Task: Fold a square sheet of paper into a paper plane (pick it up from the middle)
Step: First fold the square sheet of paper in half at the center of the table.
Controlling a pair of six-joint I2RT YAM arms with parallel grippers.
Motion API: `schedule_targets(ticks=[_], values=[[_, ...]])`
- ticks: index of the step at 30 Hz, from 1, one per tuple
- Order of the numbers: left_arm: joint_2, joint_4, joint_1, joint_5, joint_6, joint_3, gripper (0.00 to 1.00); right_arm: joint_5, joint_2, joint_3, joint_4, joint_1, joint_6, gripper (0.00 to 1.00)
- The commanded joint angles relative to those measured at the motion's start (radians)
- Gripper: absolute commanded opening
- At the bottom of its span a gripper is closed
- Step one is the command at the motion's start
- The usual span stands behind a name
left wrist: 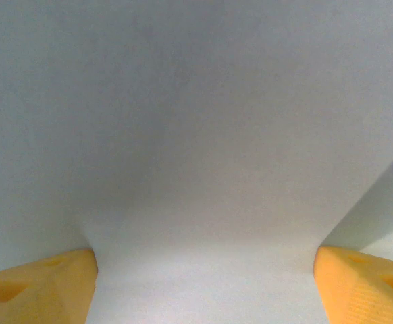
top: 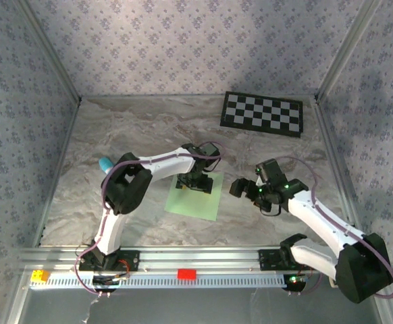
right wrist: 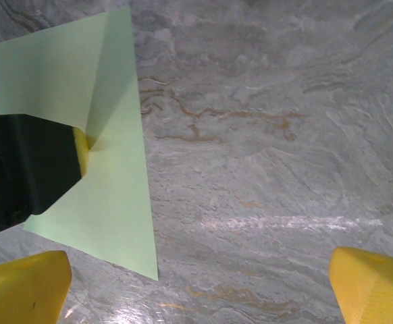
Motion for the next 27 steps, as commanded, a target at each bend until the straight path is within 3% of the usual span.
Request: schedule_targets(ticks=[1,18,27], values=[[0.077,0.022,-0.005,0.056,-0.034,-0.079,0.83,0.019,-0.029,-0.025,0.019,-0.004,0.034,1.00],[0.101,0.027,-0.006,0.064,-0.049,-0.091,0.77,0.016,-0.059,0.002,-0.039,-0.039,0.022,1.00],[0.055,0.020,-0.006,0.052,-0.032,-0.055,0.58,0.024,-0.082,-0.027,-0.028,-0.044,0.045,1.00]])
